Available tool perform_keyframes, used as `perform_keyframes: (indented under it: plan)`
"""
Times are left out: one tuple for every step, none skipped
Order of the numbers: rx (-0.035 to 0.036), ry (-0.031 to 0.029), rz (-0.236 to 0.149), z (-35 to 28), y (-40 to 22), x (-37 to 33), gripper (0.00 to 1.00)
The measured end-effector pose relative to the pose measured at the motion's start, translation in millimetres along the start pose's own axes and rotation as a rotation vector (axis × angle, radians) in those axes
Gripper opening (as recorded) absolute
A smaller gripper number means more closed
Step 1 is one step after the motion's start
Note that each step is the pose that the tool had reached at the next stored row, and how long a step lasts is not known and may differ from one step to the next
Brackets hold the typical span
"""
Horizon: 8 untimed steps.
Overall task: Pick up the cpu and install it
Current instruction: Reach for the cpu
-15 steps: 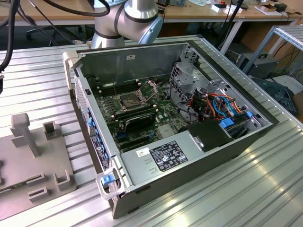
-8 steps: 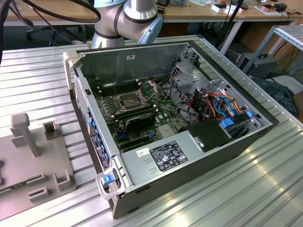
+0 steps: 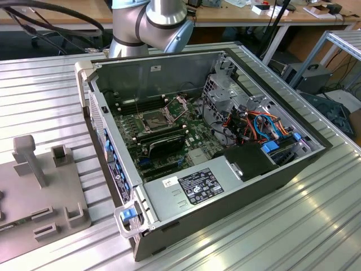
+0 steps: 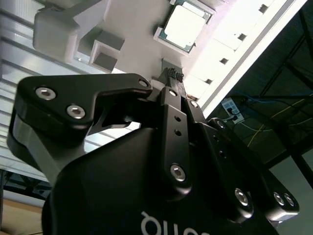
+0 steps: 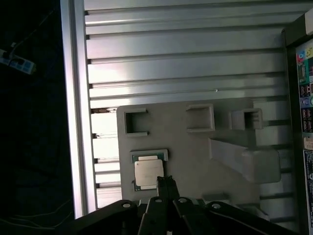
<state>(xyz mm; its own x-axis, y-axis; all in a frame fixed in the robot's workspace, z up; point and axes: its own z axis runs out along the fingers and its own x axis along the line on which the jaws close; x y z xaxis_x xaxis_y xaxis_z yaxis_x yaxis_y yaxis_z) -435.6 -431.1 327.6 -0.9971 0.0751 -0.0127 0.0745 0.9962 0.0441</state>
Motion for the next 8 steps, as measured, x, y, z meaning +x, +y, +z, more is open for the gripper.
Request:
perform_keyframes:
  plan:
    - [0.0000, 0.0006, 0.000, 1.1, -0.1, 1.3, 0.11]
    - [0.0000, 0.0011, 0.000, 2.3, -0.3, 2.2, 0.11]
    - [0.0002, 0.0021, 0.000, 4.0, -0.5, 3.8, 0.11]
    - [0.0003, 0.0035, 0.000, 6.2, -0.7, 6.0, 0.11]
    - [0.0004, 0.0042, 0.000, 7.4, -0.9, 7.2, 0.11]
    - [0.0004, 0.0050, 0.000, 8.6, -1.0, 8.3, 0.11]
    - [0.0005, 0.0058, 0.000, 9.3, -1.1, 9.1, 0.11]
    - [0.0007, 0.0065, 0.000, 10.2, -1.4, 9.7, 0.11]
